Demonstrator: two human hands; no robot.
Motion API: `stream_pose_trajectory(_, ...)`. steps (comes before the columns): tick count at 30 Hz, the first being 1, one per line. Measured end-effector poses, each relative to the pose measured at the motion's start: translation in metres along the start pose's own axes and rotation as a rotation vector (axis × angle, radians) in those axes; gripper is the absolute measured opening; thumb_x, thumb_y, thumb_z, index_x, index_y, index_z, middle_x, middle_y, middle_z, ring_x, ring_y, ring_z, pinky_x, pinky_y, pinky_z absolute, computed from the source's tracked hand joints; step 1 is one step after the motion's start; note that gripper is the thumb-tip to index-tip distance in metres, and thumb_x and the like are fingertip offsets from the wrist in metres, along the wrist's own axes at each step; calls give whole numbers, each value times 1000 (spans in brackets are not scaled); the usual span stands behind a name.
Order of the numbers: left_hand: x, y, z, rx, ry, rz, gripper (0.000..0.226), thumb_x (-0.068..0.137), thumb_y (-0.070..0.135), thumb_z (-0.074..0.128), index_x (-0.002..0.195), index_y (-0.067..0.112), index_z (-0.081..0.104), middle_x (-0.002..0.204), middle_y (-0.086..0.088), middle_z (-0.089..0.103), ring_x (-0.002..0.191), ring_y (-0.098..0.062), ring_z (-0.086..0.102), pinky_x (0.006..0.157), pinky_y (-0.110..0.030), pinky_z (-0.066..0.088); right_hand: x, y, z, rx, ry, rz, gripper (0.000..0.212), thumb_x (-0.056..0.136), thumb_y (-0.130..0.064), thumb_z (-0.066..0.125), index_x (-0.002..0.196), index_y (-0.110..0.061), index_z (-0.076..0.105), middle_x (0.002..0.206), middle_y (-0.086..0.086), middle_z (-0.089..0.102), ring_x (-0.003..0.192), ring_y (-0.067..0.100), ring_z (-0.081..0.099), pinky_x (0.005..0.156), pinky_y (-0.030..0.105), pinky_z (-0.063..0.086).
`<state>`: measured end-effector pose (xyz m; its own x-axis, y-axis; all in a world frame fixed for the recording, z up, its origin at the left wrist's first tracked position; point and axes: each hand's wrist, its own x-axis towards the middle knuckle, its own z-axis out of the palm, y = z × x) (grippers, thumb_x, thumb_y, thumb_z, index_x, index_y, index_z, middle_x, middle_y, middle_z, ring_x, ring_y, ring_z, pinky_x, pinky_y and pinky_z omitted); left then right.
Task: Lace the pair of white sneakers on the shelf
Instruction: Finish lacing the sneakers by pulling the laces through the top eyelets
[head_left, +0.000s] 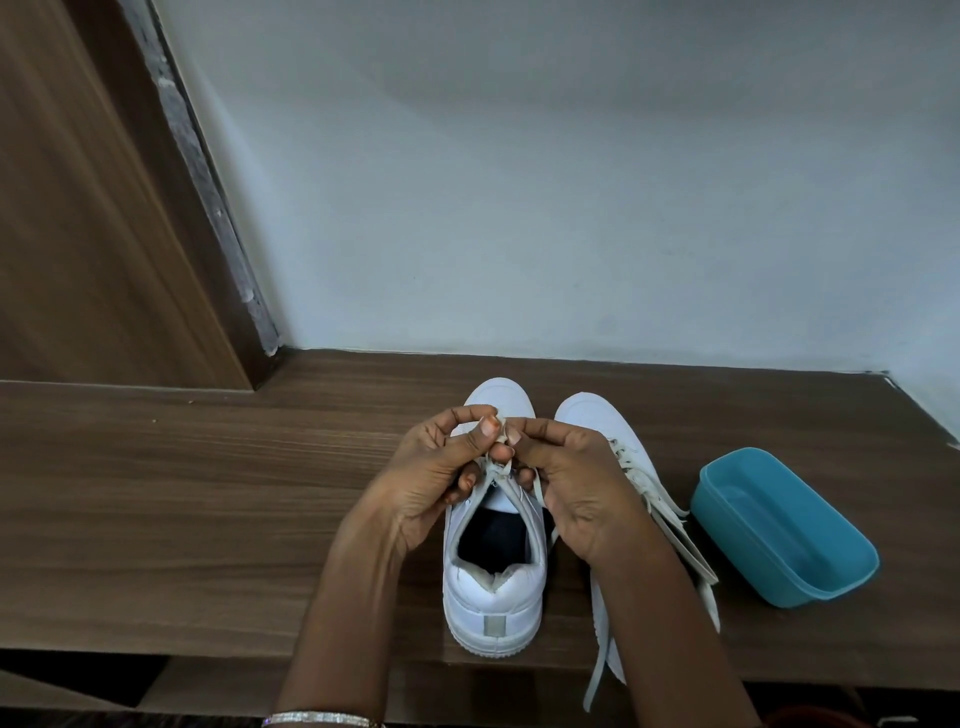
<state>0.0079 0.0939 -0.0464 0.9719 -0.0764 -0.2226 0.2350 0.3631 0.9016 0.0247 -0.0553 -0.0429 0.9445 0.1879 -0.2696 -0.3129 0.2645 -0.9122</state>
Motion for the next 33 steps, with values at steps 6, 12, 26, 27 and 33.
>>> stream_pose_trajectory(6, 0, 3, -1, 66, -9, -3, 43, 64, 37, 79, 98, 11, 71, 72, -5, 70, 38, -3, 38, 36, -14, 25, -2, -5, -4, -93, -121, -48, 15, 88, 3, 67, 100, -1, 76, 76, 10, 71, 72, 16, 57, 60, 19, 44)
stream_pose_trajectory(12, 1, 4, -1, 68, 67, 36, 31, 64, 34, 80, 74, 14, 60, 68, -6, 71, 36, -5, 37, 35, -15, 22, -7, -14, -5, -86, -200, -31, 16, 91, -2, 64, 95, -7, 79, 84, 15, 71, 77, 16, 61, 65, 23, 43)
stream_pose_trajectory(26, 4, 2, 1, 31, 74, 92, 24, 73, 22, 78, 71, 11, 57, 60, -11, 66, 39, -8, 39, 39, -15, 32, -5, -10, -8, -144, -187, -77, 13, 90, -16, 70, 98, -6, 73, 85, 12, 73, 79, 17, 62, 59, 22, 40)
stream_pose_trajectory(27, 4, 1, 1, 38, 70, 91, 23, 75, 22, 78, 71, 12, 57, 61, -10, 66, 40, -8, 40, 40, -16, 33, -3, -8, -7, -135, -151, -81, 13, 92, -14, 69, 98, -3, 72, 82, 11, 72, 76, 17, 59, 58, 21, 40)
stream_pose_trajectory(33, 2, 3, 0, 175, 5, 232, 17, 82, 10, 74, 77, 6, 59, 64, -13, 69, 43, -9, 50, 45, -17, 39, -2, -3, 3, -131, -47, -94, 18, 98, -11, 62, 103, 4, 69, 68, 4, 68, 56, 7, 58, 48, 16, 40)
